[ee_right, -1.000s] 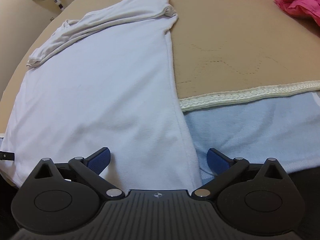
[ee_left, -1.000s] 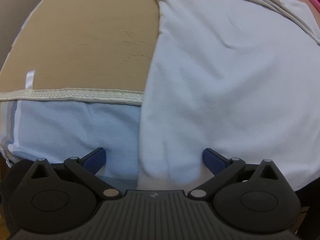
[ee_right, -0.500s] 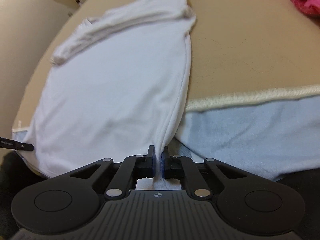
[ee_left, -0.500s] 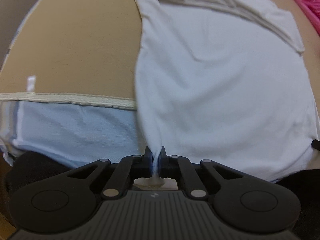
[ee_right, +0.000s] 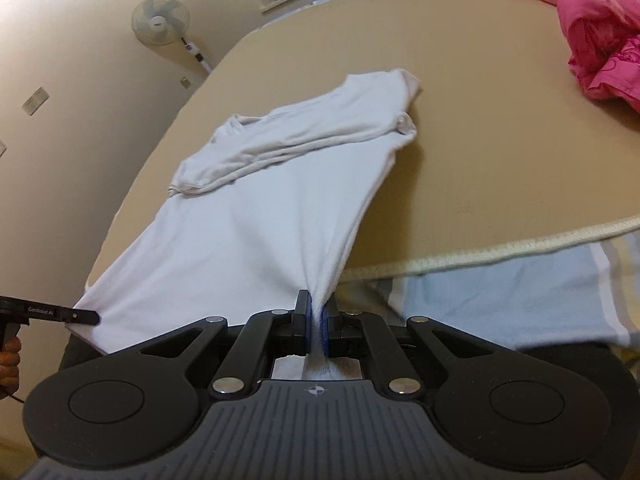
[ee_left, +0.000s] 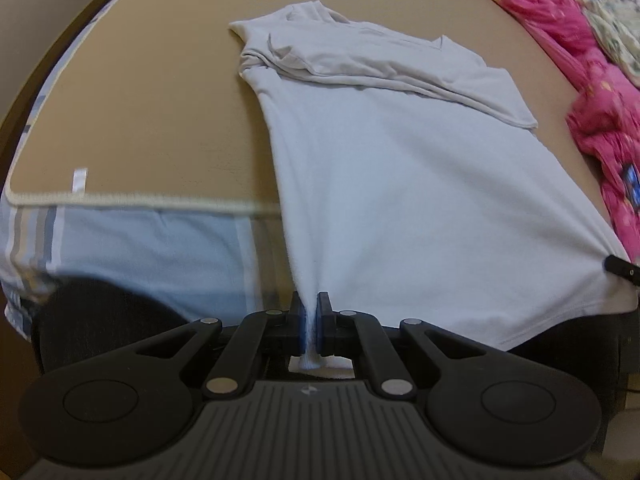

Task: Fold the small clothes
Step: 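Grasp the hem with both grippers side by side, then lift the hem with both grippers and fold it toward the collar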

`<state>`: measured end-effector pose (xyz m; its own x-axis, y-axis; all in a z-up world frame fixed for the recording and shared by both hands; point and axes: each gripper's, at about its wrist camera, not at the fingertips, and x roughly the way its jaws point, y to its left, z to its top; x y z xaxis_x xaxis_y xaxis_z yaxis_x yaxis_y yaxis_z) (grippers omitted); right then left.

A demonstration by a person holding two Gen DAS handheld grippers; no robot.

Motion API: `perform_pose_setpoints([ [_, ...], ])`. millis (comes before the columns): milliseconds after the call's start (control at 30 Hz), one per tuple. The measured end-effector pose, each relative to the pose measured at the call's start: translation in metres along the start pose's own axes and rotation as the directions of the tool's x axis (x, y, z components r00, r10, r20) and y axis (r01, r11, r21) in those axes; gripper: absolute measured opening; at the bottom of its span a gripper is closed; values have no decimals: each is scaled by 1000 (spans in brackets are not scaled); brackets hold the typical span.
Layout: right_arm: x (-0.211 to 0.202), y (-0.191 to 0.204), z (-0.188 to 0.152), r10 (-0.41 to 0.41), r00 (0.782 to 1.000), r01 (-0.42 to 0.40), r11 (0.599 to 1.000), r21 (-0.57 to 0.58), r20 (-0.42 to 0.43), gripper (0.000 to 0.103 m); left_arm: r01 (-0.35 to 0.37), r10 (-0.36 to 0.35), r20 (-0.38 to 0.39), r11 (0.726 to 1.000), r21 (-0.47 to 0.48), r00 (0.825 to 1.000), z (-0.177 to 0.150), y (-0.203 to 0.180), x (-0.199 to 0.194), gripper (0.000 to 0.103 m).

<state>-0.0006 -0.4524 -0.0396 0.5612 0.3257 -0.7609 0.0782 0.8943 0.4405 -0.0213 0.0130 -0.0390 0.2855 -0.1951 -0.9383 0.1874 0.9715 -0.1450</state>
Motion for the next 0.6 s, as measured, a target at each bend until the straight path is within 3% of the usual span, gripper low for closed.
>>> perform_pose_setpoints([
  [200,-19,-5,-30,-17,998,21,997,68,-61,5,-2,-3,-96,999,-50,995,-44,7,7,5],
  [333,-14,-14,-44,-20,992,39,988,148,-123,5,-15,-4,-156,993,-117,988,-47,18,19,5],
  [467,-4,-14,-20,-9,988,41,976,212,-151,5,-34,10,-144,986,-165,990,-8,29,15,5],
  [600,2,-6,53,60,996,-40,965,260,-70,5,-31,18,-64,979,-204,998,74,30,2,5],
])
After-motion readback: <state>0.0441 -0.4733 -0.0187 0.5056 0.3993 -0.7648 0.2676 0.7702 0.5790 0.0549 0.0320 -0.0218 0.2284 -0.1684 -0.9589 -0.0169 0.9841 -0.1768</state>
